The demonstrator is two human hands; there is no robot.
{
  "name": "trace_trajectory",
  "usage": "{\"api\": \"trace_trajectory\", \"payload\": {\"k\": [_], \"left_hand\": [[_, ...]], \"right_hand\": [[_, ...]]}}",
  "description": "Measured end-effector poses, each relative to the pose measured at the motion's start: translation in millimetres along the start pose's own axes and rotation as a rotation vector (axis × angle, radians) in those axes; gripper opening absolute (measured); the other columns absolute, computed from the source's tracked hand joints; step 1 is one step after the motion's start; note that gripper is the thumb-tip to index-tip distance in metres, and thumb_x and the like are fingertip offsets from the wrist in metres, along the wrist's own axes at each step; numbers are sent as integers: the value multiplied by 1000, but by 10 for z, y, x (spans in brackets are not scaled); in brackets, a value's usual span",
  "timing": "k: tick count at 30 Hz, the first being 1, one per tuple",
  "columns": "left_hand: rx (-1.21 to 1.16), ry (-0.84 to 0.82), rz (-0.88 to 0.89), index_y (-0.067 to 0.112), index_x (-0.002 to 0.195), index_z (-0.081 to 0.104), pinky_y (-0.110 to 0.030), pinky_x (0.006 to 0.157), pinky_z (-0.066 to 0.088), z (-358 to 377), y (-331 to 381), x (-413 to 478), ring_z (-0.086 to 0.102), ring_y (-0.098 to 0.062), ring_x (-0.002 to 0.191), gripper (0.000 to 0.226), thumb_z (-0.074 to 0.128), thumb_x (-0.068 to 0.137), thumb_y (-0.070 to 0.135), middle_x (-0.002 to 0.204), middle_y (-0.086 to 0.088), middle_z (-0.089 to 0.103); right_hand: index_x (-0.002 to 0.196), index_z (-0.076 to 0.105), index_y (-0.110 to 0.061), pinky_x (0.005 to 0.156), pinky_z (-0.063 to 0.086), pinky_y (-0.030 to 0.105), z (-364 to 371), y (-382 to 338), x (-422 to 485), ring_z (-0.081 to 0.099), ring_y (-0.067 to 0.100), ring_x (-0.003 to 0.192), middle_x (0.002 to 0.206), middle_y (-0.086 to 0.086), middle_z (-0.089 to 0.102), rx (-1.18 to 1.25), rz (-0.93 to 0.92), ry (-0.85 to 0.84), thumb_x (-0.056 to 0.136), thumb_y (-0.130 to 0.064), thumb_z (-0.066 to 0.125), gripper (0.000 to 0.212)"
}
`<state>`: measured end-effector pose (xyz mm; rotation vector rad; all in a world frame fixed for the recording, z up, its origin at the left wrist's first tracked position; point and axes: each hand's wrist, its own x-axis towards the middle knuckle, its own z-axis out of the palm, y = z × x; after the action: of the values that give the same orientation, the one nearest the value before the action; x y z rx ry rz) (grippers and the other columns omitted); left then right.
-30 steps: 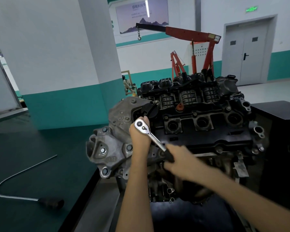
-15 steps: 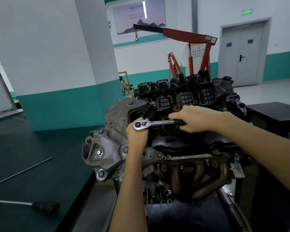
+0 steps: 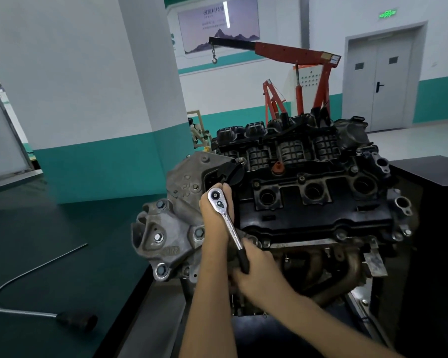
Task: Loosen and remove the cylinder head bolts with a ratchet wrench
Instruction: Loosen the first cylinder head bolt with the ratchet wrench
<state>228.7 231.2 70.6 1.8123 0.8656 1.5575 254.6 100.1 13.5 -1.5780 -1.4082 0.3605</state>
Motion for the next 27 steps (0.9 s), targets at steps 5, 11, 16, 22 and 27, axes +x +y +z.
{"api": "trace_trajectory", "payload": {"k": [5, 11, 16, 22, 27], "left_hand": [[-12, -114, -57, 19, 51, 24, -29, 54, 23, -19, 23, 61, 23, -10, 50, 53, 57, 89, 5, 48, 7, 24], [-110, -84, -77, 4, 59, 41, -20, 51, 24, -52, 53, 42, 26, -7, 54, 33, 50, 89, -7, 58, -7, 29], [-84, -14, -109, 15, 52, 25, -19, 44, 22, 5, 78, 40, 20, -8, 46, 47, 50, 87, -4, 53, 1, 22], [2, -20, -31, 16, 56, 26, -23, 49, 22, -7, 31, 26, 24, -14, 59, 44, 53, 88, 2, 56, -2, 25], [-61, -153, -43, 19, 52, 23, -23, 48, 19, -37, 11, 51, 19, -7, 48, 50, 54, 84, -5, 49, 7, 22]], "right_hand": [[79, 53, -25, 49, 34, 11, -1052, -55, 422, 52, 10, 54, 63, -10, 50, -521, -169, -239, 79, -6, 60, 20], [91, 51, -27, 59, 40, 28, -1406, -305, 817, 48, 16, 62, 69, -10, 42, -973, -327, -188, 83, -18, 57, 14], [80, 42, -22, 51, 40, 24, -560, 39, 124, 53, 12, 54, 64, -3, 49, -338, -70, -73, 78, -14, 59, 19], [97, 56, -14, 55, 44, 11, -15, -38, 1, 58, 15, 64, 78, 7, 63, 24, -40, -16, 79, -3, 56, 21], [82, 51, -24, 49, 34, 14, -986, -27, 373, 49, 10, 52, 64, -7, 50, -542, -198, -224, 79, -9, 60, 18]]}}
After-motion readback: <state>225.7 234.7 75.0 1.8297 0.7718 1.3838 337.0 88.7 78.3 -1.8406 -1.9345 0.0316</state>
